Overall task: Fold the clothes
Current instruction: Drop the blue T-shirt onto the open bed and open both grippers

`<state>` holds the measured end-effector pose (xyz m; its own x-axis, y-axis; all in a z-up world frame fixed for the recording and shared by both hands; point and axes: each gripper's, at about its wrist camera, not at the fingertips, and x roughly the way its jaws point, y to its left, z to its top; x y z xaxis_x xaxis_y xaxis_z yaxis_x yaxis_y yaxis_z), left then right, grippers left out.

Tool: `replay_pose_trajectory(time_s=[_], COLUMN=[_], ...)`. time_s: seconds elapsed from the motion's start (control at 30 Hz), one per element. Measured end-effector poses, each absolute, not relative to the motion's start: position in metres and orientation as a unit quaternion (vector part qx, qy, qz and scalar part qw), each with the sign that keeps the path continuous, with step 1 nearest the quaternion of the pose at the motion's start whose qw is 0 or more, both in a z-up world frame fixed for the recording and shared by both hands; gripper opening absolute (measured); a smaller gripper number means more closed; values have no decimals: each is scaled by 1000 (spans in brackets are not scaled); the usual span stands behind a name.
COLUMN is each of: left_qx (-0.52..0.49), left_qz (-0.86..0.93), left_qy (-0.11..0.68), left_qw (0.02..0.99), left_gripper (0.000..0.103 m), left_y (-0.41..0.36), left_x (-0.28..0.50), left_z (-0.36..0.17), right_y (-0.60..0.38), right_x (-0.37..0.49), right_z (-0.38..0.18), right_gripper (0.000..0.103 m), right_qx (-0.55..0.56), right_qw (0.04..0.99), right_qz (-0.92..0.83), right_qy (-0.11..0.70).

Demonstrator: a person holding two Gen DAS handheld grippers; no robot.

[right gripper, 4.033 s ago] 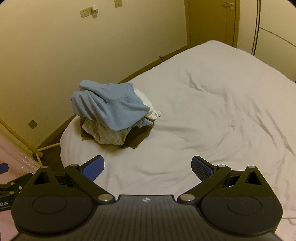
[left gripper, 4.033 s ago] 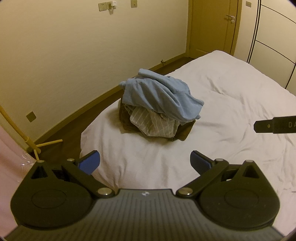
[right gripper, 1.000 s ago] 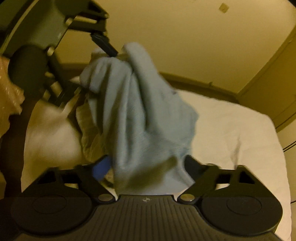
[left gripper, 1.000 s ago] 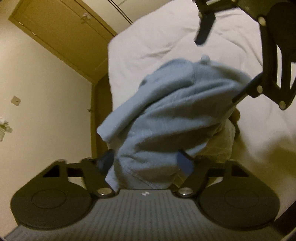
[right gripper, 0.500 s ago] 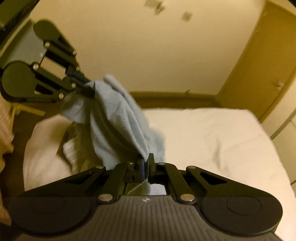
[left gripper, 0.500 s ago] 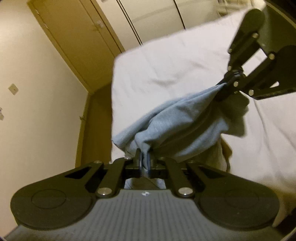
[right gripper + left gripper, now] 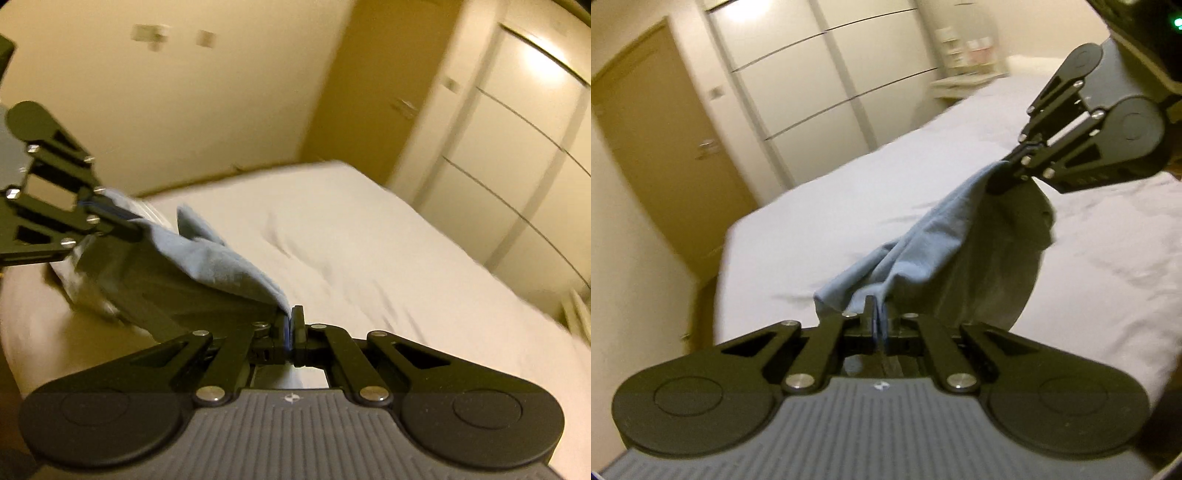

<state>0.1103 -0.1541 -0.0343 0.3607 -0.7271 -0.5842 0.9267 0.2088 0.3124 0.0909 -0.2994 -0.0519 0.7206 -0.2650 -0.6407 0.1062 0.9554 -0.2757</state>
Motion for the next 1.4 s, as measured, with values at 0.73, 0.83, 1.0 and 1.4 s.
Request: replay_pose_trajectory(time_s=[0.73, 0.83, 1.0, 1.4], left_qx=[380, 377, 354, 296], left_qz=[-447, -408, -390, -463], left_qy=[348, 379, 415, 440], left_qw=[731, 740, 742, 710], left_gripper=[34, 35, 42, 2], left_y=[-218, -203, -179, -205], left_x=[-28, 9, 55, 94], left_z=[-163, -190, -226, -287], right_y=[-394, -375, -360, -379], right_x=[-37, -4, 53, 133], right_z=[-172, -185, -233, -300], right_gripper=[46, 55, 74, 8], right_qx=[-32, -54, -79, 5], right_qw=[881, 876, 864, 840], right_qz=[-13, 26, 57, 29], right_qy=[472, 478, 495, 542])
